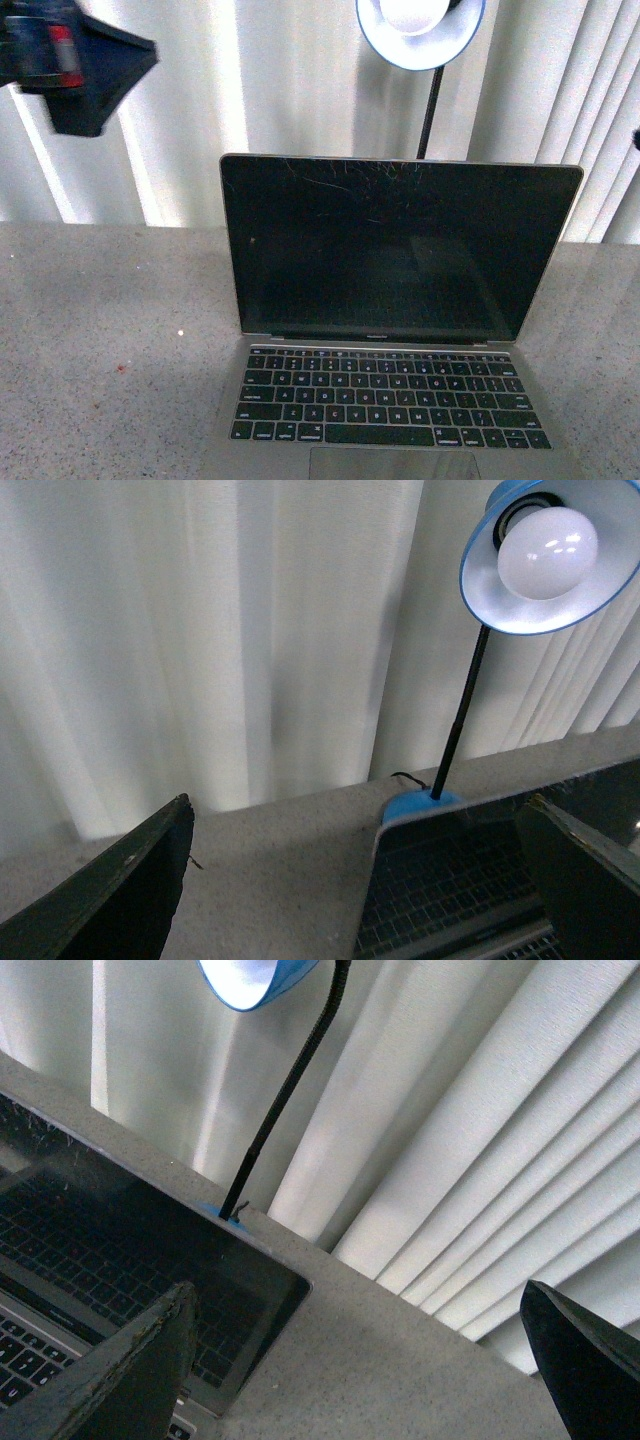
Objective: Close laptop
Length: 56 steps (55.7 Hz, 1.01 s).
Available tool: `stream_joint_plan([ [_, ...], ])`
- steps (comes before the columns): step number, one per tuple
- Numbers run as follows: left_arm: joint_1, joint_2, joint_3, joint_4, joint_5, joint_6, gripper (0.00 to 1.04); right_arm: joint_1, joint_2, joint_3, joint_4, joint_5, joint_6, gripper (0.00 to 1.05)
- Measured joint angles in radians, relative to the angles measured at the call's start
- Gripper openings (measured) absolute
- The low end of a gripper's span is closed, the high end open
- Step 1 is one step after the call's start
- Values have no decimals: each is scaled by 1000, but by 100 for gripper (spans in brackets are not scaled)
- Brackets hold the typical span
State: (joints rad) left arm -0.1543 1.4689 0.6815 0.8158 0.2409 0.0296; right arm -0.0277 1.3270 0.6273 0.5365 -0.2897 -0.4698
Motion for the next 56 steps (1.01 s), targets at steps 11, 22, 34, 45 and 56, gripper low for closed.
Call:
stream_joint_plan([
  [11, -106, 191, 275, -168, -113, 229, 93, 19, 150, 185, -48, -121, -92, 60],
  [22, -140, 295, 449, -291, -199, 357, 57, 40, 249, 304, -172, -187, -198, 24],
  [34, -143, 362, 554, -427, -247, 434, 18, 59, 349, 412, -268, -185, -285, 3],
  [45, -151, 396, 615, -526, -245, 474, 4, 76, 393, 496, -342, -190, -317, 3],
  [56, -161, 402, 655, -618, -214, 502, 4, 93, 439, 560, -397, -187, -353, 3],
])
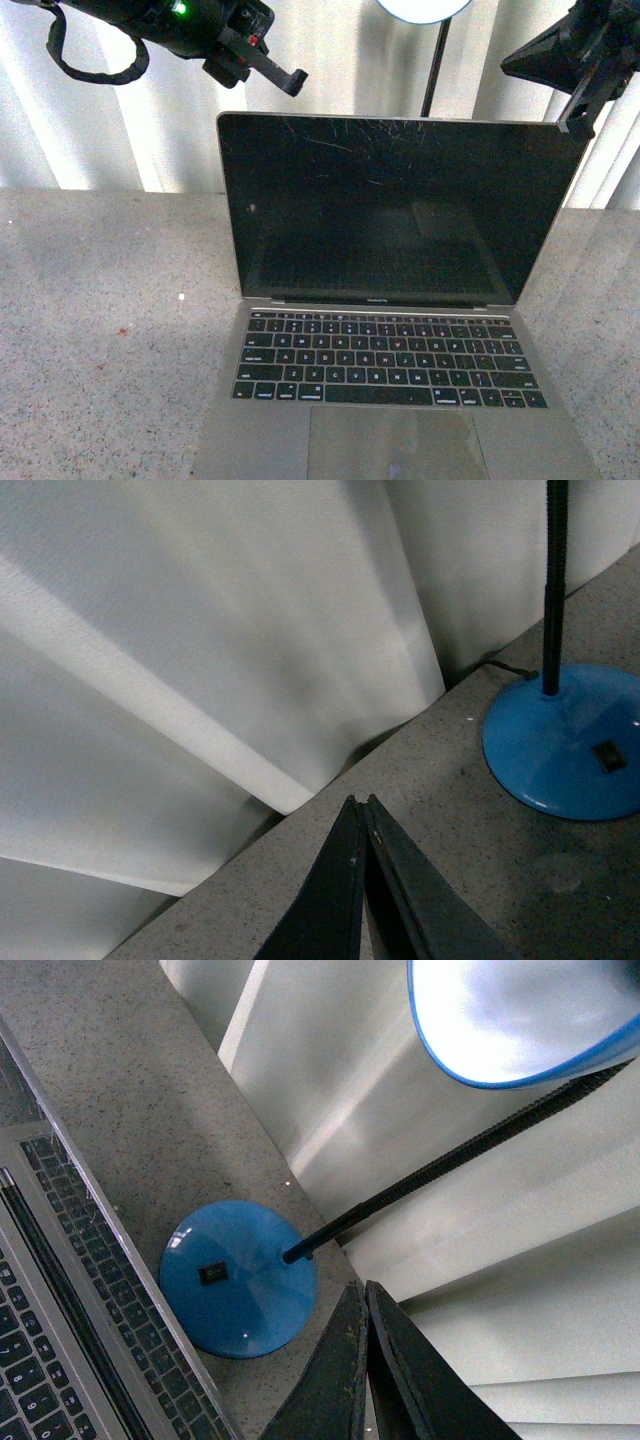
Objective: Close laptop
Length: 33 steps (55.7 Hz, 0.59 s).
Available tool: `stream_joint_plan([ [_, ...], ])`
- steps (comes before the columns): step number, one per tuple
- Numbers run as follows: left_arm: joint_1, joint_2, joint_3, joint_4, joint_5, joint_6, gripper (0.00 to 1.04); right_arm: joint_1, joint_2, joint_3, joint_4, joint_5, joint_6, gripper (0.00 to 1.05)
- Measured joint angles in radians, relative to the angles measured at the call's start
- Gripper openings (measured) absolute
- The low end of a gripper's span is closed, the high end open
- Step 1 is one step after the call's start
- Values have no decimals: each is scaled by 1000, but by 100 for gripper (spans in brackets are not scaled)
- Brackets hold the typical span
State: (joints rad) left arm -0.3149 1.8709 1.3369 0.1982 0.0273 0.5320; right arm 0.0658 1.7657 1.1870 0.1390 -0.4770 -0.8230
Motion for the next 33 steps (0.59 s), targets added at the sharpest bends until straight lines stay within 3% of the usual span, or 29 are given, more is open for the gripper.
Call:
stream_joint_plan([
  [33, -26, 20, 27, -148, 18, 59, 4, 35, 40, 28, -94, -6, -79, 3],
])
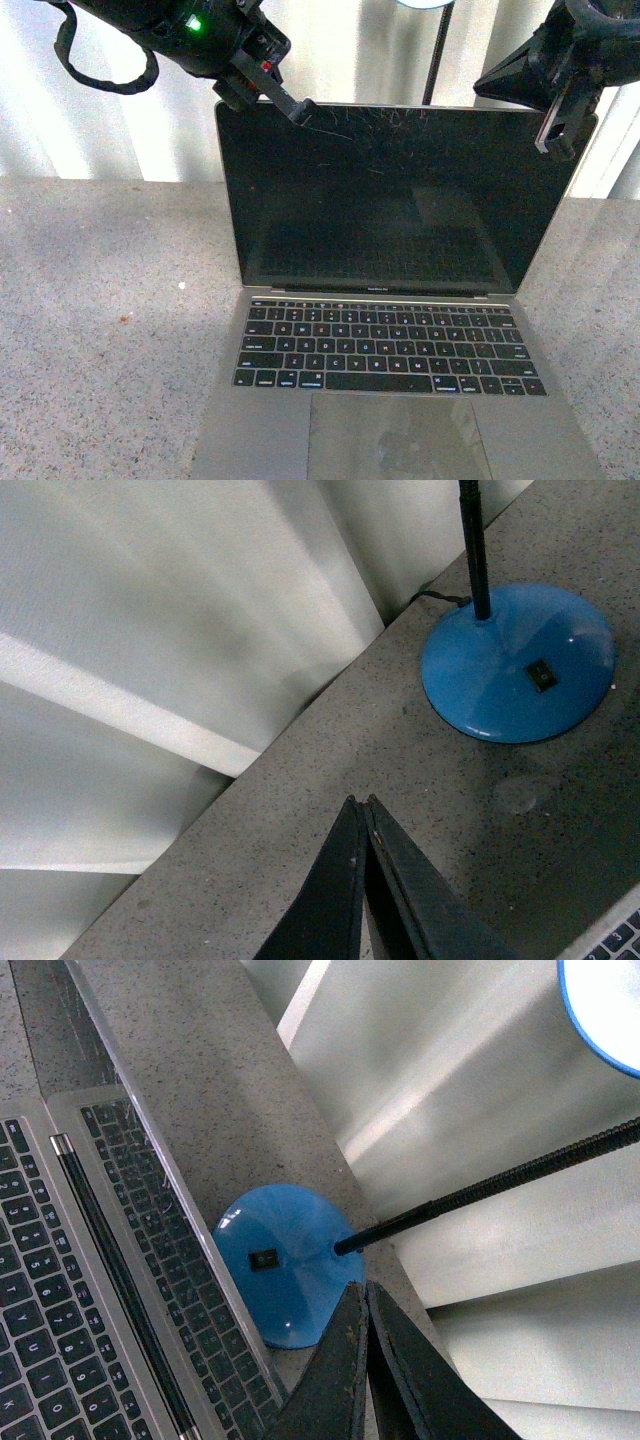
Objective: Close laptop
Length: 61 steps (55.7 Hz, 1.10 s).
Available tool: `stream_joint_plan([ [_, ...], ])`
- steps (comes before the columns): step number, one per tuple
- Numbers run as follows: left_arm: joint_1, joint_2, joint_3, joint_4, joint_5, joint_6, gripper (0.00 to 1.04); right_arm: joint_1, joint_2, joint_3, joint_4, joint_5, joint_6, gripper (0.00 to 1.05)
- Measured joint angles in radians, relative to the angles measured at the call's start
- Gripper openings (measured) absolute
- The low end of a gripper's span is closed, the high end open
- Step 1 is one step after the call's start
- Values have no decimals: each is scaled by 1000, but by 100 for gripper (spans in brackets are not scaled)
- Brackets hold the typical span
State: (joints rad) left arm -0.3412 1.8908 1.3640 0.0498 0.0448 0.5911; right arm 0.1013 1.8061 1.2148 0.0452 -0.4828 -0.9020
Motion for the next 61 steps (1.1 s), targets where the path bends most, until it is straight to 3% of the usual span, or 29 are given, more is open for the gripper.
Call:
stream_joint_plan([
  [61, -6, -97, -103, -131, 70, 82, 4, 13, -84, -74, -200, -17, -139, 3],
])
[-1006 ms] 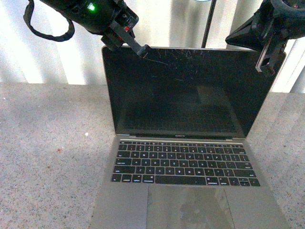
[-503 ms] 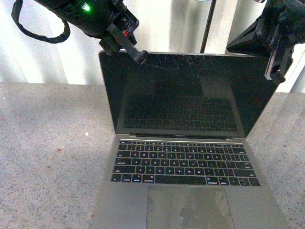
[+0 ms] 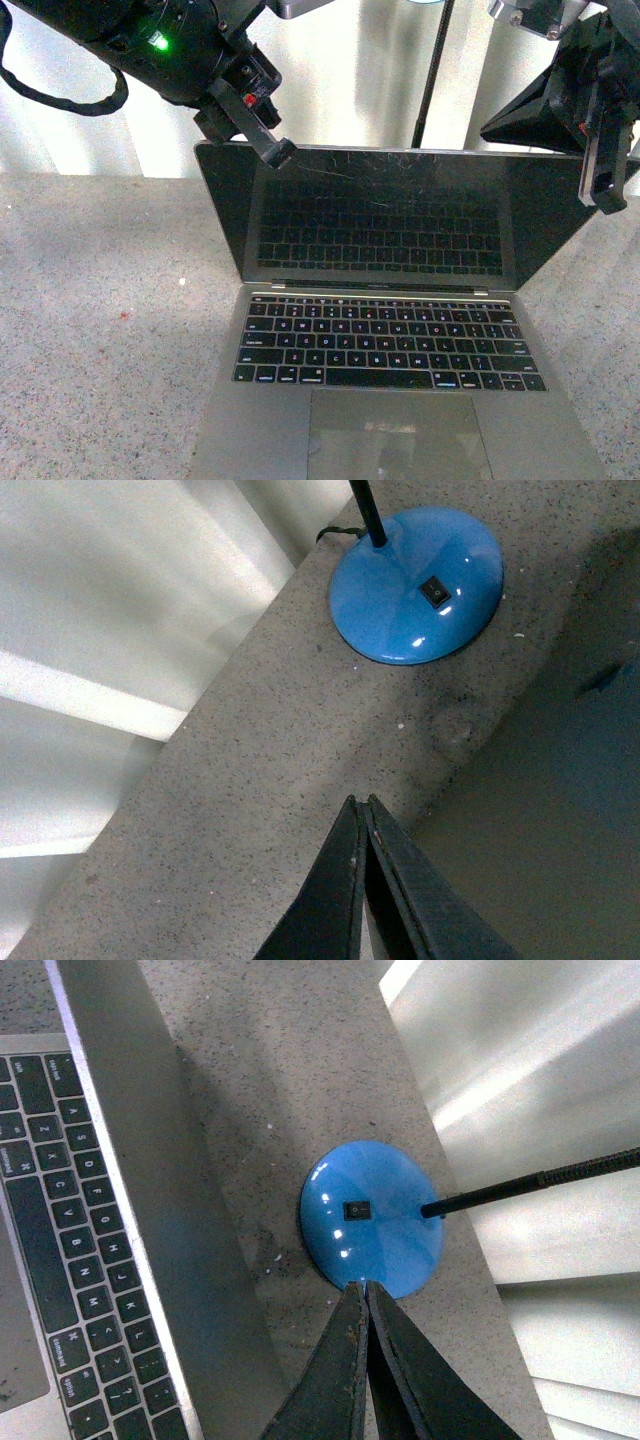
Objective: Close laptop
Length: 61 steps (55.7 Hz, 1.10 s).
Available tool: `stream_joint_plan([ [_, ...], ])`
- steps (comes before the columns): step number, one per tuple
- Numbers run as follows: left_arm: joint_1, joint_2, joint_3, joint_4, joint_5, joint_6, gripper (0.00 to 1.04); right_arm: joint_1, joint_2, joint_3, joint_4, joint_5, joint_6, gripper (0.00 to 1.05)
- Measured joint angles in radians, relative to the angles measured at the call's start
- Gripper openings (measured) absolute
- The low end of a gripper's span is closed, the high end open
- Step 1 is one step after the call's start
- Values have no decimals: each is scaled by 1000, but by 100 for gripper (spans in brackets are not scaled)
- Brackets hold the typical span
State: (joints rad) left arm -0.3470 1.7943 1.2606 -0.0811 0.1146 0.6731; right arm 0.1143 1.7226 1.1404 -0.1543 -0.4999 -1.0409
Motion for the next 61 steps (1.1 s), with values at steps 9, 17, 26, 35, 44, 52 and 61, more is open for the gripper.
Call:
stream_joint_plan([
  [9, 0, -19, -27, -10, 2, 4, 4, 8, -12, -14, -30, -2, -26, 3],
  [17, -2, -30, -55, -15, 14, -6, 4, 13, -12, -24, -49, 12, -48, 3],
  [26, -7, -39, -84, -19, 27, -24, 4, 18, -11, -35, -63, 20, -74, 3],
  [35, -14, -47, -104, -19, 40, -34, 4, 27, -11, -40, -69, 19, -90, 3],
  [44, -17, -52, -130, -19, 47, -45, 4, 45, -10, -51, -75, 12, -102, 3],
  [52, -20, -52, -142, -19, 50, -45, 4, 51, -9, -65, -82, 13, -115, 3],
  [61, -27, -56, -160, -19, 56, -45, 4, 54, -8, -82, -82, 13, -119, 3],
])
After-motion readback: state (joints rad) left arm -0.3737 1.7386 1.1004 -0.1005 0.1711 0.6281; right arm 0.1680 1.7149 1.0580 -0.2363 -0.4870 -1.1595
